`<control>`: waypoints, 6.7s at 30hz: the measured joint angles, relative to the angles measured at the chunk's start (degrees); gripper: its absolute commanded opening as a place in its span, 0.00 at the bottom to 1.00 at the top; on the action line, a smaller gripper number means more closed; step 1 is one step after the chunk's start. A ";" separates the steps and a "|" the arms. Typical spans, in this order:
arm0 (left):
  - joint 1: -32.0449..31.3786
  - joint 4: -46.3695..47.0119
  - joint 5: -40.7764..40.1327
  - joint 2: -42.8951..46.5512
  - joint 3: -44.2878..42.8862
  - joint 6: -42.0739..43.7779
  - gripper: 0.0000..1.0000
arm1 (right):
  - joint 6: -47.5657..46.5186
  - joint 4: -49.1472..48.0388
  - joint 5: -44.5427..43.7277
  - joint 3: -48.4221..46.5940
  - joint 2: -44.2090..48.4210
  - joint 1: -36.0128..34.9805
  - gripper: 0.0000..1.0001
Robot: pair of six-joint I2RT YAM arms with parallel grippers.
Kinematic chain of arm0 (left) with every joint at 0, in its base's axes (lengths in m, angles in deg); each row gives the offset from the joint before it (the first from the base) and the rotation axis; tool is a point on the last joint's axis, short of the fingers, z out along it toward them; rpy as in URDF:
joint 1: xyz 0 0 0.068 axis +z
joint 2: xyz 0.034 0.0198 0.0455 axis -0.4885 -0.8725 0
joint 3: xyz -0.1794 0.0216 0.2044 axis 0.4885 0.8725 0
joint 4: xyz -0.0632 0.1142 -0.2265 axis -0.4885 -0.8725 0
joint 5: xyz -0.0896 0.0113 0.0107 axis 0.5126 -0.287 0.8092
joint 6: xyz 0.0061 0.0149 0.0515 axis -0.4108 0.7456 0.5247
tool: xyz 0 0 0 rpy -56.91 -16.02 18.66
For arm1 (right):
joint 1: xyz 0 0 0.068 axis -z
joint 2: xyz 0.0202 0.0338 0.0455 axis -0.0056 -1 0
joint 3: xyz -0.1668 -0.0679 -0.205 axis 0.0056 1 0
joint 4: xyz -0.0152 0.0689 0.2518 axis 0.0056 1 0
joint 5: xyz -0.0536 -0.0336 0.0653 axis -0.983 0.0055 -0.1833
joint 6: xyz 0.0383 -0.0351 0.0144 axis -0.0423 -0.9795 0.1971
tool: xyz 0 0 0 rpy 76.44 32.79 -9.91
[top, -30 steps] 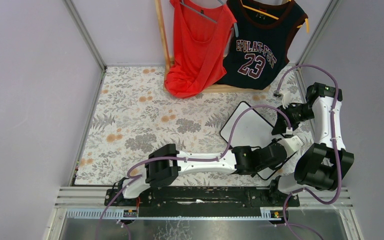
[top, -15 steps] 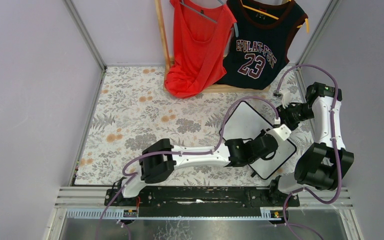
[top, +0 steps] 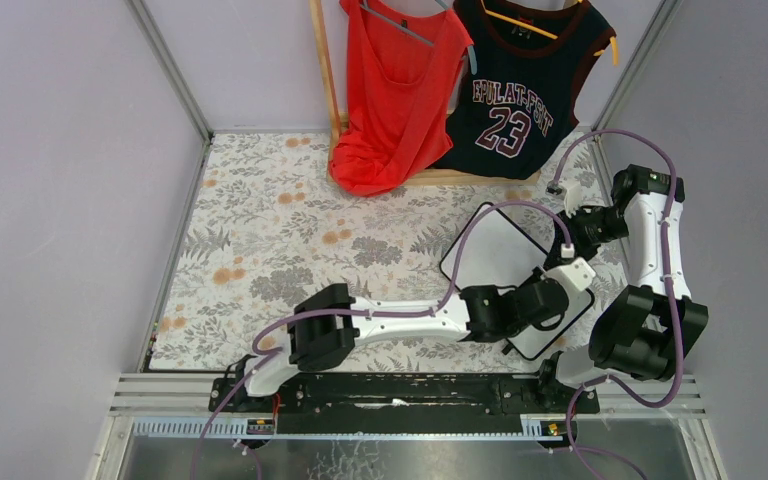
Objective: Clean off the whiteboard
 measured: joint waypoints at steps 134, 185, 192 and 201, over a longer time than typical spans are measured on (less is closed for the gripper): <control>-5.07 2.95 -0.55 -2.38 2.86 1.01 0.00 | -0.42 0.04 2.03 0.33 -0.55 -0.17 0.00; 9.20 -2.78 -7.80 31.32 31.52 -7.56 0.14 | -0.35 1.53 -1.55 0.11 -3.02 -1.09 0.55; 11.72 -2.69 -8.24 36.48 36.22 -9.11 0.14 | 1.68 2.12 -0.39 -5.62 -3.43 -1.11 0.56; 15.08 -2.67 -9.05 40.11 41.70 -10.97 0.15 | 11.30 -2.95 0.61 -13.64 -5.70 -1.11 0.57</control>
